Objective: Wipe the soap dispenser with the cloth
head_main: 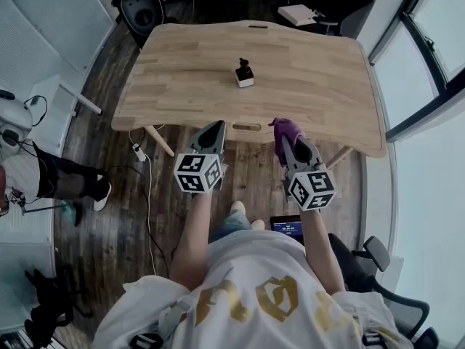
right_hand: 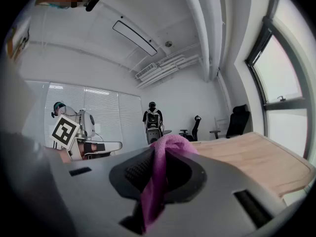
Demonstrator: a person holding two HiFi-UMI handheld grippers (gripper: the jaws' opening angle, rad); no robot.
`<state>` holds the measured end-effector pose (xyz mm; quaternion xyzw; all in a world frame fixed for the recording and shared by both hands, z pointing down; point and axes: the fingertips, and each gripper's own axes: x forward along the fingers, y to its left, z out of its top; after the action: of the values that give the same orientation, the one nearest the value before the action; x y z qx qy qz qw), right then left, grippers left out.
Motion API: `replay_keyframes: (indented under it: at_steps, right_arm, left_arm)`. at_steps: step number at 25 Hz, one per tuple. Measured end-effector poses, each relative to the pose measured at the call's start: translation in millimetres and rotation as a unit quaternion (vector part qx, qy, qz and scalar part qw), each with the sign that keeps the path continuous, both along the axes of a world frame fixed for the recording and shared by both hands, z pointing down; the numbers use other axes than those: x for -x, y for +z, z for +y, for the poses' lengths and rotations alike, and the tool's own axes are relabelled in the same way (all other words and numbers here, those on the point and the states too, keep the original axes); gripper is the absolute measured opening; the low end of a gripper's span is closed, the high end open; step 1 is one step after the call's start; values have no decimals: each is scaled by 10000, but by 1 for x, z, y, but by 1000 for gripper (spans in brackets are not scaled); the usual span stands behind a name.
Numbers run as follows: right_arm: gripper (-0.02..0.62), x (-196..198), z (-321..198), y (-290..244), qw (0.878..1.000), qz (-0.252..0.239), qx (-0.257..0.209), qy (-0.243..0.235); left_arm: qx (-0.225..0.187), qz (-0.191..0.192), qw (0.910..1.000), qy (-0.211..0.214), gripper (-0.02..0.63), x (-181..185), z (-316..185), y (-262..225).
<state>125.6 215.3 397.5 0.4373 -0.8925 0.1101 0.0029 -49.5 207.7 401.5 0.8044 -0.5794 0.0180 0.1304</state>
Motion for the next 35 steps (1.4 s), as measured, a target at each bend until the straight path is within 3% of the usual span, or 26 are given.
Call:
replay_keyframes:
  at_steps: [16,23,35]
  right_arm:
    - [49,-18,16,-6,9997,109,-157,152]
    - [49,-27,7,1,9997,-62,39,230]
    - [50,-5,-75,26,9990,312,260,179]
  left_arm:
    - [-112,-77,9999,-77,11,-9,21,-5]
    - [36,-106,9998,-162,11,-8,21,9]
    - [81,-33,9997,-235,11,14,-64,23]
